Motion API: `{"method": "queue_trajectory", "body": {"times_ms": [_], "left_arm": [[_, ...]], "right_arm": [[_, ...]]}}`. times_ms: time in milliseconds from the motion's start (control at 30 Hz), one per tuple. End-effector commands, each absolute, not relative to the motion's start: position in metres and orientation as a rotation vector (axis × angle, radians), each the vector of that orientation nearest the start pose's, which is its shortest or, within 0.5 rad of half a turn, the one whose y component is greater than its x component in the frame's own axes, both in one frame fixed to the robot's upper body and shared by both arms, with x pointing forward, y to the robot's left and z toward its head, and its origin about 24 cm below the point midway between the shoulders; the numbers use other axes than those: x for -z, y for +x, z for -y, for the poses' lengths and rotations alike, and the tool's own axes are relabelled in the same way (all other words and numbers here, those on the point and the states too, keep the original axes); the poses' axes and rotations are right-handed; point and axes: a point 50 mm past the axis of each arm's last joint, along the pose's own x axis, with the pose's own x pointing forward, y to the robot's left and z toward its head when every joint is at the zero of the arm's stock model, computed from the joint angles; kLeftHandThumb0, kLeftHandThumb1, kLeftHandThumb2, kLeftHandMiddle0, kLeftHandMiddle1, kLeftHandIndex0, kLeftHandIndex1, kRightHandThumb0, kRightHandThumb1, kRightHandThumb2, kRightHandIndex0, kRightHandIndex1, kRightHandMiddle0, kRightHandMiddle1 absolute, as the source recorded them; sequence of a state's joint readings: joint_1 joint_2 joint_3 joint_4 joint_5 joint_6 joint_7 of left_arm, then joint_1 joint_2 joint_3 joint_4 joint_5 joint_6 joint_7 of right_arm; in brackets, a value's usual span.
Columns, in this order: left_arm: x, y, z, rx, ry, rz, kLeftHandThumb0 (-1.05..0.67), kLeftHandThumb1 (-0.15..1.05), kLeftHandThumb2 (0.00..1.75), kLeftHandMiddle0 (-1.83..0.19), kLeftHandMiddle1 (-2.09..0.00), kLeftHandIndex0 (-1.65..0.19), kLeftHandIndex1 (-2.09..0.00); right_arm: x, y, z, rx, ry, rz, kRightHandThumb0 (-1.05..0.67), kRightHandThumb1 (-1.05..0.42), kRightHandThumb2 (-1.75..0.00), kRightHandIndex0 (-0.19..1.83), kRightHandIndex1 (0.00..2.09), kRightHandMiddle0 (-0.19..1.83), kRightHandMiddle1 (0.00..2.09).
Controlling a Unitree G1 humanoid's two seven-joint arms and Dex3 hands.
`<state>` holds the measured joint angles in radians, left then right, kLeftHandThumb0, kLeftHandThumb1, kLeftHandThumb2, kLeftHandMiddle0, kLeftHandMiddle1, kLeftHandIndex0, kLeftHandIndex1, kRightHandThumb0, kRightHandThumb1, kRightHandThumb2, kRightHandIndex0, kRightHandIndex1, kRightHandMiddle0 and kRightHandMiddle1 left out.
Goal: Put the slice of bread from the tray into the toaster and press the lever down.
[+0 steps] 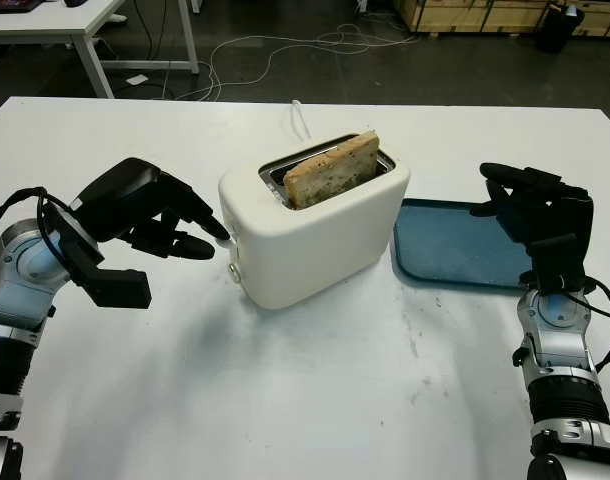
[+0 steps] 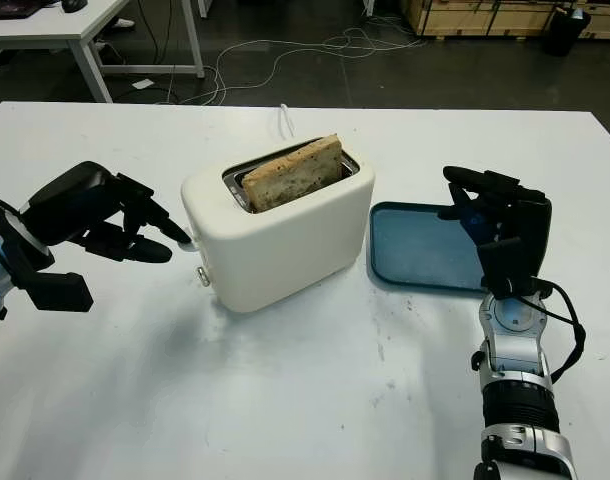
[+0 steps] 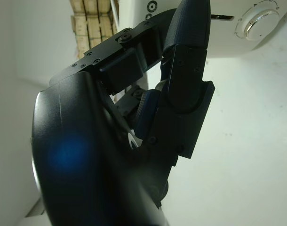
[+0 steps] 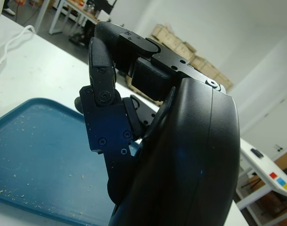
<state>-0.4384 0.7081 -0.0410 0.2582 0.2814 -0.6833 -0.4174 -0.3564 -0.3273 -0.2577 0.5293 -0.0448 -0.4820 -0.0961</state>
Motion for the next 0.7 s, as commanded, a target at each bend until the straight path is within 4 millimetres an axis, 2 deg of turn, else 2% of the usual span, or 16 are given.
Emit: {"method": "queue_trajectory", "body": {"times_ms": [0,333,567,667], "left_arm": [[-0.170,0.299,-0.209,0.608,1.186,0.575,-0.81,0.92,0.26,-1.06,-1.51,-1.28,0.00],[-0.165,0.303,-0.206,0.637,1.199,0.535,-0.81,0.92,0.24,-1.07,-1.49,-1.26,0.00],[-0.143,0.302,-0.198,0.698,1.162,0.486,-0.79,0.92,0.21,-1.10,-1.46,-1.26,0.00],[-0.127,0.301,-0.194,0.716,1.132,0.433,-0.79,0.92,0.18,-1.14,-1.37,-1.26,0.00]], "right_arm": [[-0.099,0.304,0.265,0.304,-0.282,0.382,-0.73,-0.92,-0.16,1.21,0.80,1.42,0.01],[-0.100,0.302,0.265,0.302,-0.299,0.388,-0.73,-0.92,-0.16,1.20,0.77,1.42,0.00],[-0.102,0.300,0.266,0.301,-0.312,0.398,-0.72,-0.92,-0.16,1.19,0.77,1.41,0.00],[-0.103,0.298,0.266,0.291,-0.311,0.417,-0.72,-0.92,-0.16,1.19,0.79,1.40,0.00]]}}
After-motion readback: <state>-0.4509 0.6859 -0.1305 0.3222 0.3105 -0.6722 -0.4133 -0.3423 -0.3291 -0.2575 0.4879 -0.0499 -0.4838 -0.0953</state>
